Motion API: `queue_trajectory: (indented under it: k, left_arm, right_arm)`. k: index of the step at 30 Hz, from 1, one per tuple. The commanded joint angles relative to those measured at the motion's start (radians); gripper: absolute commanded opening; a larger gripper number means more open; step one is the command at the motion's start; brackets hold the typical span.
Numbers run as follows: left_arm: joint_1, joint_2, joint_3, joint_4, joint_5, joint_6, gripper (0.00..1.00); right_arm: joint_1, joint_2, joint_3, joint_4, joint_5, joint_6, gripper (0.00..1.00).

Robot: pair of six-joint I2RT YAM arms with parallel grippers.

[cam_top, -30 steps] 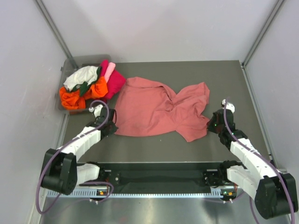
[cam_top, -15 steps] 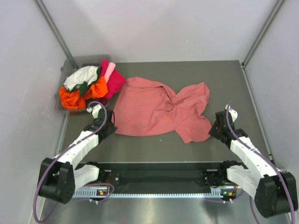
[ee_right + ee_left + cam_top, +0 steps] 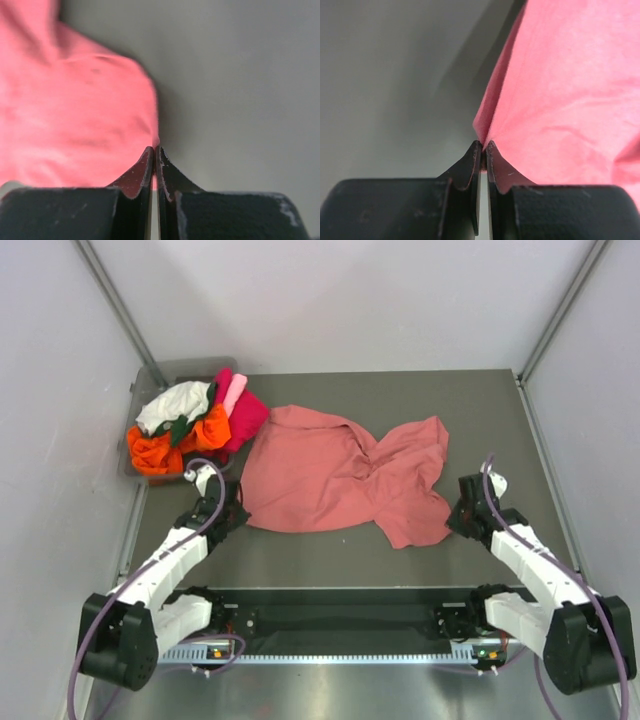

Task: Fold and stack the t-shirts
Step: Flatten the tshirt out

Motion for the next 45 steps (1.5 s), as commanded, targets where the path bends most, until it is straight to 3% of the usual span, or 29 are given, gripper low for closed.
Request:
queue_trajectory:
  k: [1, 6, 9, 12, 13, 16, 19, 25, 32, 37, 41, 45]
  left_arm:
    - [0.002, -0.026, 0.007, 0.048, 0.051, 0.019, 0.00]
    - [0.002, 0.038, 0.145, 0.028, 0.102, -0.002, 0.00]
    - [0.002, 0.115, 0.337, -0.039, 0.097, -0.013, 0.00]
    - [0.003, 0.190, 0.617, -0.168, 0.064, 0.000, 0.00]
    - [0.003, 0.219, 0.776, -0.216, 0.051, 0.008, 0.00]
    - [0.005, 0.224, 1.049, -0.343, 0.007, 0.019, 0.00]
    - [0.006, 0.134, 1.193, -0.365, -0.033, 0.020, 0.00]
    - [0.005, -0.127, 1.232, -0.300, -0.044, -0.016, 0.00]
    - [0.005, -0.232, 1.253, -0.276, -0.007, -0.073, 0.00]
    - [0.003, -0.157, 1.221, -0.236, -0.009, -0.084, 0.00]
    - [0.003, -0.043, 1.164, -0.190, 0.002, -0.082, 0.00]
    - [0.005, 0.058, 1.081, -0.094, 0.022, -0.085, 0.00]
  right_arm:
    - [-0.009, -0.082, 0.025, 0.108, -0.127, -0.088, 0.00]
    - [-0.009, -0.073, 0.208, 0.098, -0.132, -0.130, 0.00]
    - [-0.009, 0.002, 0.422, 0.055, -0.133, -0.166, 0.00]
    - [-0.011, 0.071, 0.705, -0.048, -0.130, -0.212, 0.00]
    - [-0.010, 0.081, 0.777, -0.075, -0.130, -0.220, 0.00]
    - [-0.010, 0.032, 0.994, -0.131, -0.121, -0.245, 0.00]
    - [-0.010, -0.074, 1.109, -0.126, -0.138, -0.252, 0.00]
    - [-0.009, -0.339, 1.178, -0.014, -0.165, -0.240, 0.00]
    - [-0.010, -0.427, 1.361, 0.007, -0.207, -0.245, 0.00]
    - [-0.011, -0.409, 1.321, 0.073, -0.173, -0.292, 0.00]
    - [-0.009, -0.383, 1.107, 0.196, -0.136, -0.295, 0.00]
    - [-0.008, -0.277, 1.008, 0.216, -0.046, -0.277, 0.00]
